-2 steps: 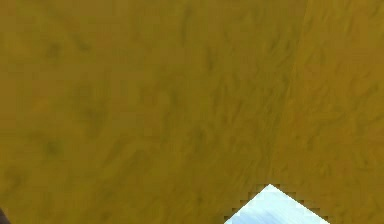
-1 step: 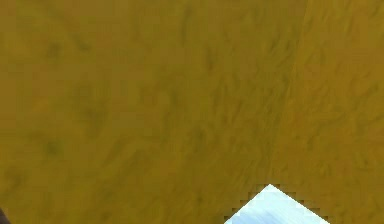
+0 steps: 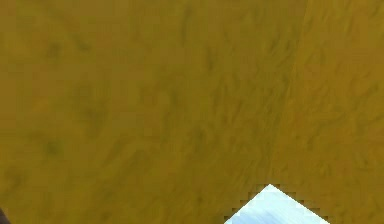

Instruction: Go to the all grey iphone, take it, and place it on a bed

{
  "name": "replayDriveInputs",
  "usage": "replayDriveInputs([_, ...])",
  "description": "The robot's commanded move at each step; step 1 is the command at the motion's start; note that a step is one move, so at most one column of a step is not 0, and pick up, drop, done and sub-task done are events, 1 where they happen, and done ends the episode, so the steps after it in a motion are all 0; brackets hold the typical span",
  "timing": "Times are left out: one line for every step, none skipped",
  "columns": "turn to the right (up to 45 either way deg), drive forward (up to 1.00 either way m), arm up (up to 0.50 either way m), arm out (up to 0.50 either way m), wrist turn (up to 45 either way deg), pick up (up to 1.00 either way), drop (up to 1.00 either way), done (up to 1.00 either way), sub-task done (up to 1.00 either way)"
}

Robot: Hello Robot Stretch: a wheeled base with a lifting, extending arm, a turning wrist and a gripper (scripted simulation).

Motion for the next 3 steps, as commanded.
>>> replayDriveInputs([0.0, 0.00, 0.00, 0.26, 0.0, 0.00, 0.00, 0.00, 0.00])
replayDriveInputs([0.0, 0.00, 0.00, 0.00, 45.0, 0.00, 0.00, 0.00, 0.00])
replayDriveInputs([0.0, 0.00, 0.00, 0.00, 45.0, 0.00, 0.00, 0.00, 0.00])
